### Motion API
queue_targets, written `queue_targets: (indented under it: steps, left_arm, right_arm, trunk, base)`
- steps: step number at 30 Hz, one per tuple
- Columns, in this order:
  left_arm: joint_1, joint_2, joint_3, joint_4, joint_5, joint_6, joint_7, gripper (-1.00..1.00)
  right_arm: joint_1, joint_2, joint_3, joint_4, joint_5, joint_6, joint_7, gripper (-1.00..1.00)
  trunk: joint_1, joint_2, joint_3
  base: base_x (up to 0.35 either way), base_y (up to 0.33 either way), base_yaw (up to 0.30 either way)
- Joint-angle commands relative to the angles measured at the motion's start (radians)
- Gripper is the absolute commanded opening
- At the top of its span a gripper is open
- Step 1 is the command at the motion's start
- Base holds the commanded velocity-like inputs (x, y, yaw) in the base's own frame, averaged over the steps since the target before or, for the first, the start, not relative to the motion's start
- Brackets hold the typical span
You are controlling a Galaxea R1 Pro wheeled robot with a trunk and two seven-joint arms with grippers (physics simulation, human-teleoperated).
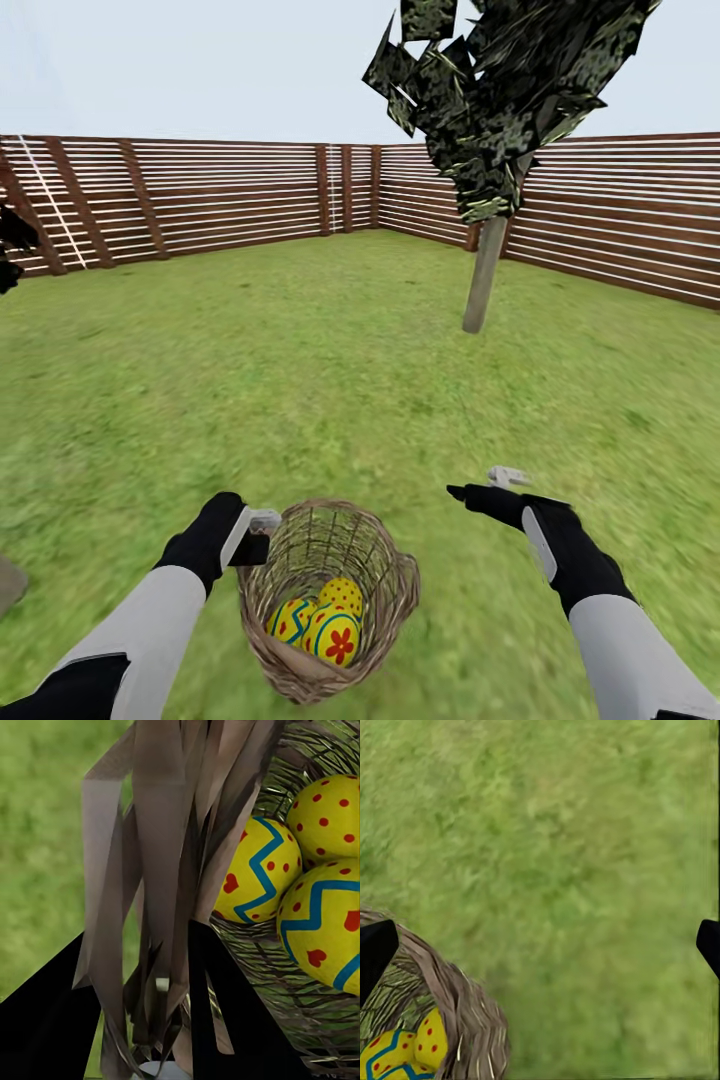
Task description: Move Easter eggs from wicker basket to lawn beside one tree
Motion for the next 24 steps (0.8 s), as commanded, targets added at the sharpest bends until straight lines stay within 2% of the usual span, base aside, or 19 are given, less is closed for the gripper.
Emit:
queue_targets:
  steps: [1,9,12,15,16,24]
  left_arm:
    - [-0.001,-0.002,0.009,-0.001,-0.001,0.003,-0.003,-1.0]
    - [-0.001,0.0,0.01,-0.002,-0.001,0.003,-0.003,-1.0]
    - [-0.001,0.001,0.011,-0.002,-0.001,0.003,-0.004,-1.0]
    - [-0.001,0.007,0.011,-0.002,-0.001,0.003,-0.004,-1.0]
    - [-0.001,0.012,0.011,-0.002,-0.001,0.003,-0.004,-1.0]
    - [-0.001,0.015,0.011,-0.002,-0.001,0.003,-0.004,-1.0]
  right_arm:
    - [0.0,0.009,0.009,-0.003,-0.01,0.007,-0.053,1.0]
    - [0.0,0.084,0.02,-0.015,-0.008,0.004,-0.301,1.0]
    - [0.0,0.086,0.022,-0.017,-0.008,0.004,-0.311,1.0]
    - [0.0,0.086,0.139,-0.03,-0.008,0.004,-0.331,1.0]
    - [0.0,0.086,0.151,-0.031,-0.009,0.004,-0.345,1.0]
    - [0.0,0.087,0.157,-0.041,-0.014,0.004,-0.417,1.0]
  trunk:
    - [0.0,0.0,-0.001]
    - [0.0,0.0,-0.001]
    - [0.0,0.0,-0.001]
    - [0.0,0.0,-0.001]
    - [0.0,0.0,-0.001]
    - [0.0,0.0,-0.001]
  base:
    - [0.0,0.0,0.294]
    - [0.0,0.0,0.294]
    - [0.0,0.0,0.294]
    - [0.0,0.0,0.294]
    - [0.0,0.0,0.294]
    - [0.0,0.0,0.297]
